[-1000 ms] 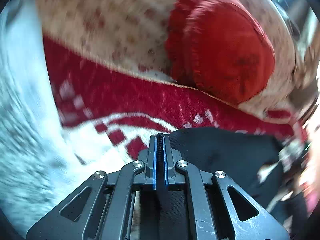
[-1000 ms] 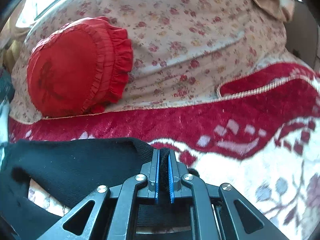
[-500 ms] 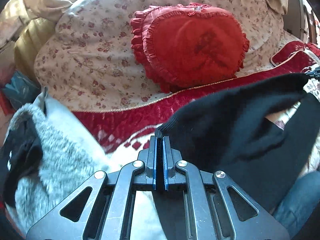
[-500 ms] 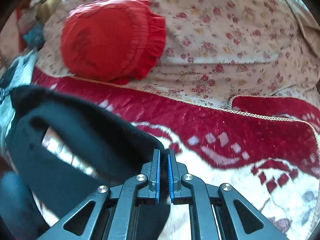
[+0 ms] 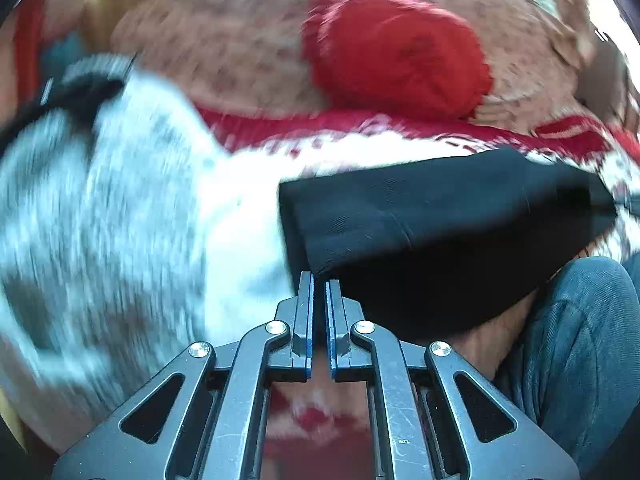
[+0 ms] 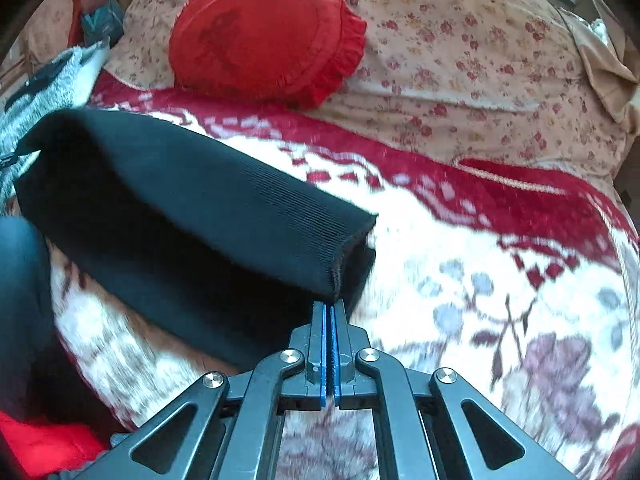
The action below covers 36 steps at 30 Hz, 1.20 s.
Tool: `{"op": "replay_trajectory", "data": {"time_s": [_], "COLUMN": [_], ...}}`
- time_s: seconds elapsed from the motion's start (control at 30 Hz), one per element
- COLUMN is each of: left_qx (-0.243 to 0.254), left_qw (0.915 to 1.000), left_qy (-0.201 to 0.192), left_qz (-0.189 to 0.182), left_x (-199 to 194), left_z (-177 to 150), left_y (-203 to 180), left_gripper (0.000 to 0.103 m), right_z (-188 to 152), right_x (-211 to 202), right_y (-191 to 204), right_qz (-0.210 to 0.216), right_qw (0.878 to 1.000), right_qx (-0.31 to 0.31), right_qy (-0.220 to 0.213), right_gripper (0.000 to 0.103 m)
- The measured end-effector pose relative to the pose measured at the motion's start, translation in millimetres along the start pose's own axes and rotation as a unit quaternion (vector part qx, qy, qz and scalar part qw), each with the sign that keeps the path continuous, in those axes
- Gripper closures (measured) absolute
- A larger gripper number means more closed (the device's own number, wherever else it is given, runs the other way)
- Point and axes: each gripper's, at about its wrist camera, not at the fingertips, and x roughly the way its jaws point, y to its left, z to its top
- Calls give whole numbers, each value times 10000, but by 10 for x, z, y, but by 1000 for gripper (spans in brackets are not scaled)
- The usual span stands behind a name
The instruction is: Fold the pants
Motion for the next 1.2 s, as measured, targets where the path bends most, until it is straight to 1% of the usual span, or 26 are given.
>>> {"op": "replay_trajectory", "data": {"time_s": [0.07, 0.13, 0.17, 0.2, 0.3, 0.37, 0.4, 0.43, 0.47, 0.53, 0.57, 0.6, 0.63, 0.67, 0.7, 0.73, 0.87, 0.9, 0.93, 0.97, 1.0, 1.03, 1.1, 1.13, 1.17, 1.2], "left_qx": [-838, -1521, -1874, -2071, -2690, -2915, -3046, -3172, -3311, -3621, -3836, -4034, -4264, -4407, -4542, -4601, -4623, -4620, -4615, -4593, -4551, -4457, -4327, -4322, -4339, -4374], "left_qw": [9959, 9864, 9788, 9737, 9498, 9355, 9263, 9177, 9096, 8968, 8875, 8758, 8609, 8527, 8453, 8414, 8349, 8330, 8312, 8321, 8353, 8448, 8655, 8720, 8751, 8753], "left_qy": [215, 304, 341, 353, 313, 301, 302, 305, 329, 500, 609, 673, 713, 691, 628, 546, 255, 200, 129, 87, 51, 33, 92, 154, 198, 204], "left_qz": [-249, -538, -747, -880, -1564, -1976, -2197, -2372, -2488, -2492, -2478, -2563, -2683, -2718, -2744, -2784, -2975, -3038, -3098, -3106, -3085, -2960, -2521, -2292, -2131, -2053], "left_x": [44, 26, 5, -16, -98, -95, -64, -24, 29, 144, 202, 248, 275, 288, 294, 304, 272, 265, 235, 202, 185, 185, 213, 244, 272, 291], "left_z": [-188, -318, -380, -412, -433, -364, -329, -305, -287, -271, -301, -336, -397, -422, -426, -394, -212, -170, -130, -121, -99, -60, -68, -103, -124, -152], "left_y": [199, 329, 377, 395, 348, 249, 196, 176, 172, 198, 231, 244, 260, 267, 272, 289, 268, 256, 274, 272, 258, 238, 231, 248, 253, 263], "left_gripper": [99, 99, 99, 99, 96, 84, 81, 78, 72, 69, 69, 69, 69, 69, 69, 69, 69, 69, 69, 69, 69, 69, 69, 69, 69, 69], "right_z": [-102, -204, -235, -262, -268, -255, -263, -260, -253, -236, -244, -256, -265, -282, -312, -335, -437, -475, -505, -540, -579, -639, -714, -758, -798, -855], "right_x": [69, 83, 49, 20, -53, -122, -161, -206, -236, -276, -288, -297, -298, -298, -285, -266, -134, -95, -74, -57, -43, -26, -4, 37, 64, 93], "right_y": [17, 69, 97, 114, 78, 22, 11, -15, -34, -103, -124, -150, -163, -176, -197, -210, -304, -351, -381, -418, -484, -530, -588, -627, -659, -694], "right_qz": [-68, -188, -266, -310, -257, -105, 7, 237, 437, 1090, 1363, 1673, 1848, 2020, 2260, 2380, 2643, 2711, 2759, 2798, 2851, 2894, 2983, 3011, 3011, 3014], "right_qw": [9999, 9998, 9995, 9994, 9995, 9988, 9980, 9957, 9926, 9782, 9703, 9586, 9508, 9423, 9297, 9218, 8895, 8777, 8699, 8608, 8493, 8397, 8212, 8100, 8021, 7919], "right_qx": [8, -82, -141, -144, 123, 470, 626, 898, 1130, 1761, 1994, 2296, 2479, 2658, 2894, 3045, 3718, 3944, 4080, 4241, 4430, 4582, 4853, 5025, 5154, 5309], "right_qy": [92, 60, 3, 4, 114, 90, 70, 20, -26, -111, -143, -179, -207, -239, -281, -290, -250, -243, -257, -289, -333, -354, -327, -249, -176, -99], "right_gripper": [102, 100, 100, 100, 100, 99, 99, 99, 98, 95, 90, 83, 80, 74, 73, 73, 73, 73, 73, 73, 73, 73, 73, 73, 73, 73]}}
